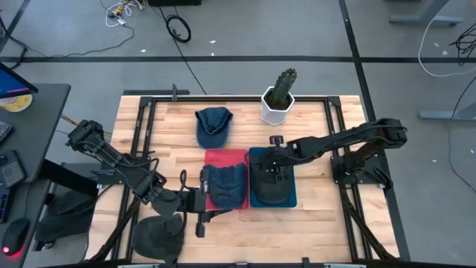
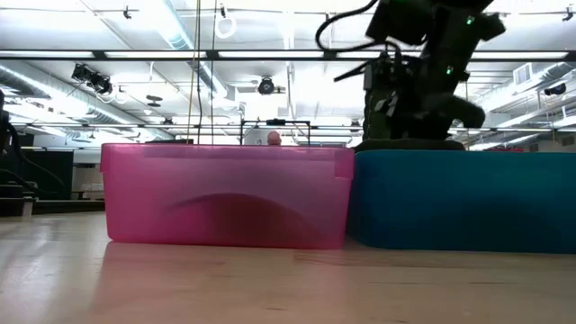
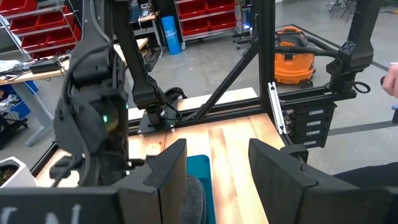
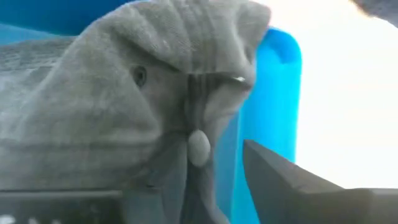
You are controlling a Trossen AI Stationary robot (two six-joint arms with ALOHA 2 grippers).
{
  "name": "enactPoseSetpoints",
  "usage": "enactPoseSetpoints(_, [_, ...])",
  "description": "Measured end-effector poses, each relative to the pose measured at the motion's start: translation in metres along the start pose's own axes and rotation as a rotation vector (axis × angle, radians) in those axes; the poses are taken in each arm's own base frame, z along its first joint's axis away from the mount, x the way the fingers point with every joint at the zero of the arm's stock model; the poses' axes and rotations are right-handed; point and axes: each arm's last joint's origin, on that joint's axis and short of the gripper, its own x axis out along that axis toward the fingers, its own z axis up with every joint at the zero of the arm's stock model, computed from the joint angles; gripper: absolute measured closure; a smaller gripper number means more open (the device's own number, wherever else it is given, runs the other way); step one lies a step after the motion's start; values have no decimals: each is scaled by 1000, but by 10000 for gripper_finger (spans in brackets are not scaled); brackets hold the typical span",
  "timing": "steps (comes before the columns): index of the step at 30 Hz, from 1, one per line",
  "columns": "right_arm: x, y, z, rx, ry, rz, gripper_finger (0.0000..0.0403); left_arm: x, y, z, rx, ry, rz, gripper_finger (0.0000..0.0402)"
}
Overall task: Pick & Place hat
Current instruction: Put the top gray cap into the blue bin
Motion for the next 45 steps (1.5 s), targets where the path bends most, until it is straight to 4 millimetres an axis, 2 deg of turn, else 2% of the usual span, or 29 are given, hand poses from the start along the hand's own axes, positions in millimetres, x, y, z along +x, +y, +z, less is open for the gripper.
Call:
enactPoseSetpoints(8, [-46, -8, -9, 154, -87, 14, 201, 0, 0, 0, 0, 0, 0, 225])
enactPoseSetpoints(13, [-69, -1, -13, 258, -148, 166, 198, 0, 0, 0, 1, 2, 0, 225])
enactPoseSetpoints(17, [-73, 17, -12, 168, -148, 207, 214, 0, 0, -1, 4, 10, 0, 225])
enactPoseSetpoints(20, [-72, 30, -10, 100, -155, 228, 258, 0, 0, -1, 5, 13, 0, 225])
enactPoseSetpoints(24, [-70, 35, -9, 62, -153, 232, 370, 0, 0, -1, 7, 12, 0, 225])
enactPoseSetpoints(25, [-70, 35, -9, 50, -156, 230, 385, 0, 0, -1, 7, 12, 0, 225])
enactPoseSetpoints(31, [-56, 35, -4, 65, -128, 226, 395, 0, 0, -1, 8, 12, 0, 225])
enactPoseSetpoints(41, [3, 33, -2, 67, 61, 320, 400, 0, 0, -1, 10, 13, 0, 225])
enactPoseSetpoints(45, [14, 31, -2, 63, 88, 386, 401, 0, 0, -1, 10, 13, -2, 225])
